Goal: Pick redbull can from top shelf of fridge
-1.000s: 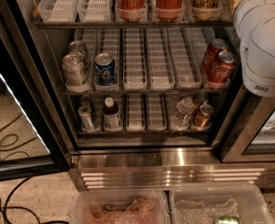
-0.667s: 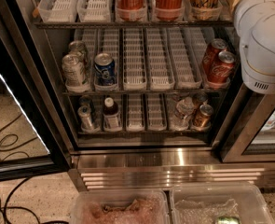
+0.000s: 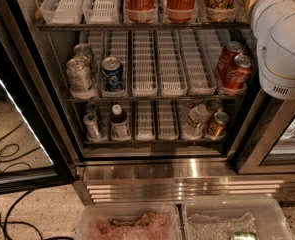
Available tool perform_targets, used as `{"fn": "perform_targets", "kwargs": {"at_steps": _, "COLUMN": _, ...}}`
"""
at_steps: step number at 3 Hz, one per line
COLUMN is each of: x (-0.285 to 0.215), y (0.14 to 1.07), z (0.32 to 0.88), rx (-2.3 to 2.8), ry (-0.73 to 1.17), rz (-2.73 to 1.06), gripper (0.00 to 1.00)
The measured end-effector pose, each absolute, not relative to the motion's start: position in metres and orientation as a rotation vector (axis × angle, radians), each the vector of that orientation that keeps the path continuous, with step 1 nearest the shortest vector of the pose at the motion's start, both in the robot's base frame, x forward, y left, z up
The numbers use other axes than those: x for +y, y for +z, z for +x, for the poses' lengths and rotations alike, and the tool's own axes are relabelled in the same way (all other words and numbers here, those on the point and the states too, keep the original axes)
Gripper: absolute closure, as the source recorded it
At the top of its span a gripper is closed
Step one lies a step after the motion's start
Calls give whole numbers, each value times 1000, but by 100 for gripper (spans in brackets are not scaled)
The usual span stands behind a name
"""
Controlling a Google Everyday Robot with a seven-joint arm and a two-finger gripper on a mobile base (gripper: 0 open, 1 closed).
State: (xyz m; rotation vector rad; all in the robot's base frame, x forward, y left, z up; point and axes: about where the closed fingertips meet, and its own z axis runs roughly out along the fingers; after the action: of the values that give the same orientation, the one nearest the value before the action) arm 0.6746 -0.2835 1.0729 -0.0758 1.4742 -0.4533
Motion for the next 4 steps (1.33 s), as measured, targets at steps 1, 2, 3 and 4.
{"fn": "perform_targets", "kwargs": {"at_steps": 1, "x": -283, "y": 1073, "z": 675, "rx": 1474, "ry": -453, "rz": -76, "gripper": 65}}
{"fn": "perform_targets", "kwargs": {"at_steps": 2, "x": -283, "y": 1073, "z": 675, "rx": 1474, "ry": -453, "rz": -76, "gripper": 89}}
{"fn": "perform_targets", "kwargs": {"at_steps": 3, "x": -283, "y": 1073, "z": 675, "rx": 1474, "ry": -453, "rz": -76, "gripper": 100}}
{"fn": "perform_targets", "kwargs": {"at_steps": 4, "x": -283, "y": 1073, "z": 675, "rx": 1474, "ry": -453, "rz": -76, "gripper": 100}}
